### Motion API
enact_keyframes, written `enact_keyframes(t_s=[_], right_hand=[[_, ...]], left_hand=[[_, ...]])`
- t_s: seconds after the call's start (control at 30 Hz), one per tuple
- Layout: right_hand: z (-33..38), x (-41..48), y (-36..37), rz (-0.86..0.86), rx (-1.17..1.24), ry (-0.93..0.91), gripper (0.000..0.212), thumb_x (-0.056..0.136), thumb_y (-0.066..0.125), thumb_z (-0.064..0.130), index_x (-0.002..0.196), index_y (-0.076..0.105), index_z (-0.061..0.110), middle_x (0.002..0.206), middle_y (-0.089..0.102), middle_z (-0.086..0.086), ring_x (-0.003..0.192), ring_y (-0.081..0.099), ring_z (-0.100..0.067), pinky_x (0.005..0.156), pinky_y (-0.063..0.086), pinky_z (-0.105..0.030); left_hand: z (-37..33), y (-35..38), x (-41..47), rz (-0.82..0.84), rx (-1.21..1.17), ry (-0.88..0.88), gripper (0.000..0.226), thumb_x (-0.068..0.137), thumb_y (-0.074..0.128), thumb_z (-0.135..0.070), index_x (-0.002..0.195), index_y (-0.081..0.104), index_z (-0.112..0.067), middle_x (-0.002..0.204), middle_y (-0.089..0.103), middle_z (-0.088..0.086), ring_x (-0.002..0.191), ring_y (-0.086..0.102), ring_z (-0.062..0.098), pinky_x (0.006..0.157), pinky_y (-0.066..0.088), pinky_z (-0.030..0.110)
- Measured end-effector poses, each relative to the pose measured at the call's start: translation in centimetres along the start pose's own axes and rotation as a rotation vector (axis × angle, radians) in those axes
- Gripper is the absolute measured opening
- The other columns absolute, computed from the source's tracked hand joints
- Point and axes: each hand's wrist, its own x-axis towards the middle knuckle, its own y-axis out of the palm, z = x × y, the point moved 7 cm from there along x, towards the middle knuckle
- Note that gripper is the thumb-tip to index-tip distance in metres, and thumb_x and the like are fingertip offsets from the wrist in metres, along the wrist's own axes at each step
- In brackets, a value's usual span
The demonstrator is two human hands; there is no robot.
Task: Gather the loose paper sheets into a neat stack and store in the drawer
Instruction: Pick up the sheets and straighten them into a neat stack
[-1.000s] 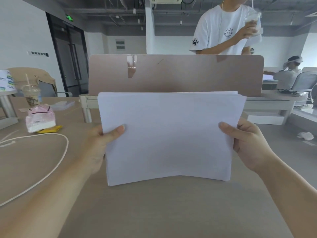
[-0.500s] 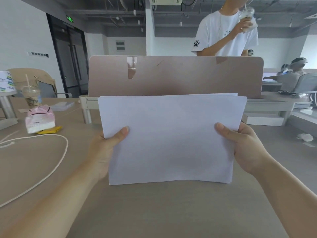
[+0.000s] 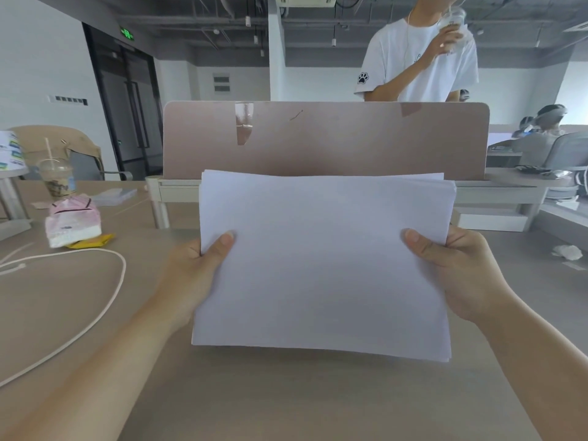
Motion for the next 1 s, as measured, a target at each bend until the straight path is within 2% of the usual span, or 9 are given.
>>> enact_keyframes(t_s=[0.1, 0.17, 0.3, 0.37, 0.47, 0.57, 0.7, 0.87, 1.0], right_hand=[[0.0, 0.0, -0.4, -0.009, 0.1, 0.057, 0.016, 0.079, 0.064, 0.014, 0.088, 0.073, 0.003, 0.083, 0.077, -0.011, 0.071, 0.073, -0.029, 0.067, 0.059, -0.042], [-0.2, 0.0, -0.5, -0.05, 0.175, 0.099, 0.017, 0.08, 0.063, 0.015, 0.092, 0.072, 0.006, 0.084, 0.078, -0.007, 0.07, 0.074, -0.025, 0.062, 0.06, -0.038], [-0.9, -0.4, 0.5, -0.188, 0.343, 0.158, 0.011, 0.088, 0.061, 0.018, 0.092, 0.07, 0.016, 0.082, 0.079, 0.005, 0.067, 0.074, -0.013, 0.062, 0.057, -0.032], [-2.0, -0.9, 1.9, -0.241, 0.429, 0.201, 0.007, 0.088, 0.063, 0.018, 0.09, 0.069, 0.018, 0.078, 0.078, 0.009, 0.065, 0.074, -0.01, 0.067, 0.054, -0.034], [-3.7, -1.4, 4.7, -0.203, 0.515, 0.271, 0.006, 0.087, 0.065, 0.016, 0.09, 0.069, 0.017, 0.08, 0.079, 0.007, 0.068, 0.075, -0.011, 0.075, 0.055, -0.037], [-5.0, -1.7, 5.9, -0.137, 0.466, 0.321, 0.011, 0.083, 0.067, 0.007, 0.089, 0.072, 0.013, 0.086, 0.079, 0.002, 0.072, 0.075, -0.013, 0.067, 0.059, -0.031], [-4.7, -1.3, 4.3, -0.144, 0.286, 0.31, 0.025, 0.08, 0.06, -0.006, 0.099, 0.071, 0.004, 0.094, 0.077, -0.008, 0.075, 0.072, -0.021, 0.064, 0.058, -0.031], [-1.5, -0.6, 2.5, 0.014, -0.126, 0.175, 0.017, 0.089, 0.061, 0.019, 0.095, 0.075, 0.013, 0.084, 0.078, -0.005, 0.069, 0.07, -0.023, 0.065, 0.052, -0.033], [0.2, -0.7, 2.9, 0.022, -0.126, 0.041, 0.028, 0.089, 0.061, 0.031, 0.096, 0.072, 0.006, 0.096, 0.071, -0.028, 0.079, 0.067, -0.031, 0.074, 0.051, -0.044]], left_hand=[[-0.2, -0.2, 0.0, 0.065, -0.156, -0.112, 0.041, 0.085, 0.055, -0.052, 0.072, 0.074, -0.019, 0.078, 0.078, 0.001, 0.065, 0.072, 0.017, 0.065, 0.055, 0.032], [0.4, 0.0, -0.2, 0.24, -0.428, -0.227, 0.059, 0.081, 0.044, -0.068, 0.078, 0.079, -0.02, 0.091, 0.077, 0.007, 0.072, 0.074, 0.02, 0.074, 0.053, 0.035], [-2.5, 2.8, -1.9, 0.63, -1.025, -0.22, 0.087, 0.067, 0.056, -0.075, 0.135, 0.054, -0.02, 0.139, 0.056, 0.009, 0.13, 0.051, 0.028, 0.103, 0.043, 0.05], [-2.7, 5.1, -3.1, 0.547, -0.822, -0.141, 0.08, 0.062, 0.063, -0.068, 0.126, 0.06, -0.021, 0.128, 0.066, 0.007, 0.114, 0.065, 0.025, 0.086, 0.056, 0.044], [-1.2, 7.0, -3.7, 0.121, -0.528, -0.088, 0.024, 0.085, 0.063, -0.035, 0.106, 0.063, -0.024, 0.102, 0.075, -0.003, 0.079, 0.072, 0.006, 0.062, 0.056, 0.023], [2.0, 5.1, -2.8, -0.219, -0.419, -0.134, 0.019, 0.09, 0.062, -0.016, 0.108, 0.063, -0.02, 0.108, 0.072, 0.002, 0.093, 0.069, 0.017, 0.082, 0.054, 0.035], [3.4, 2.4, -1.1, -0.249, -0.259, -0.158, 0.017, 0.091, 0.058, -0.011, 0.105, 0.063, -0.019, 0.105, 0.069, 0.004, 0.094, 0.065, 0.021, 0.08, 0.049, 0.034], [0.3, 1.7, -0.6, -0.125, -0.103, -0.024, 0.016, 0.093, 0.057, -0.01, 0.102, 0.063, -0.022, 0.093, 0.067, -0.009, 0.087, 0.064, 0.013, 0.077, 0.05, 0.031], [-2.8, 2.6, -1.9, -0.009, 0.041, 0.14, 0.021, 0.09, 0.062, -0.014, 0.079, 0.063, -0.032, 0.084, 0.07, -0.017, 0.083, 0.067, 0.011, 0.082, 0.053, 0.036]])
